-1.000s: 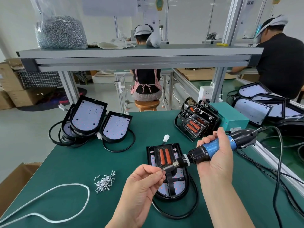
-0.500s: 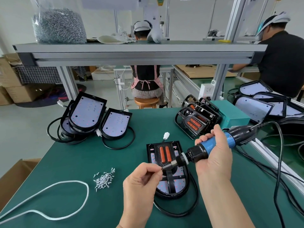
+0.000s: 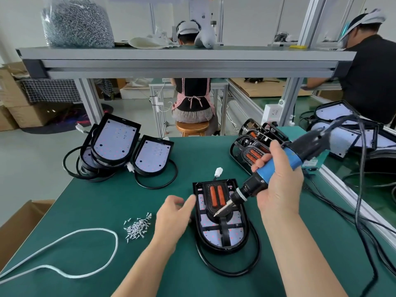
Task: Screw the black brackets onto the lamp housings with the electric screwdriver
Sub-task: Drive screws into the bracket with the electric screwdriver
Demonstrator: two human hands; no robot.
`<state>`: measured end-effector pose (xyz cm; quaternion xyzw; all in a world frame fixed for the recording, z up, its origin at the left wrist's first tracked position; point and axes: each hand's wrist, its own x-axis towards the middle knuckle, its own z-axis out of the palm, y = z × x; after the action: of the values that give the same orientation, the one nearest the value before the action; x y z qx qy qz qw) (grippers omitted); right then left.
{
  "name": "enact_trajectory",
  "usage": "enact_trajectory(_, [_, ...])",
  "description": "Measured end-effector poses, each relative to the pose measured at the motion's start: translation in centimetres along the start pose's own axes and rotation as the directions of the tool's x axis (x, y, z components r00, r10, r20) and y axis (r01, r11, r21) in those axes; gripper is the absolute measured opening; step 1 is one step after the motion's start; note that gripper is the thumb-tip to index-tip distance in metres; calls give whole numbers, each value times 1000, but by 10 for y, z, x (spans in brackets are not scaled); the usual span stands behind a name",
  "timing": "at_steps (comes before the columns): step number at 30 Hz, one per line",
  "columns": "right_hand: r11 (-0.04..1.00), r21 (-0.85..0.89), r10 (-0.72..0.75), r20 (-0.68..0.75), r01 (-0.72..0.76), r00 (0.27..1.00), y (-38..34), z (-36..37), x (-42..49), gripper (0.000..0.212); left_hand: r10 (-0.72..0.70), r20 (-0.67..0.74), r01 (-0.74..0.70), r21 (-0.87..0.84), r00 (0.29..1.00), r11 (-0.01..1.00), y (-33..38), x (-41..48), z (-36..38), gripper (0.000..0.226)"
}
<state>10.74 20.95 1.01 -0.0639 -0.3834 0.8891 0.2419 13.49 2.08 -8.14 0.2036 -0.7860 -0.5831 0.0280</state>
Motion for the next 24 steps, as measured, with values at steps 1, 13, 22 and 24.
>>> enact_trajectory(1, [999,-33,-9,42,11,999,2,3,-1,20,-6,43,3,65,999,998,5,5,5,47])
enact_trajectory(13, [957,-262,-35,330,127,943,30,20,-9,24,34,134,-70,278,990,958,15,23,30,62])
enact_trajectory(22, [951,-281,-21,364,132,931,35,20,-9,22,38,140,-77,286,989,955,12,26,31,62])
enact_trajectory(24, [950,-286,-9,367,123,930,37,20,-10,23,41,140,-80,289,989,954,13,25,30,62])
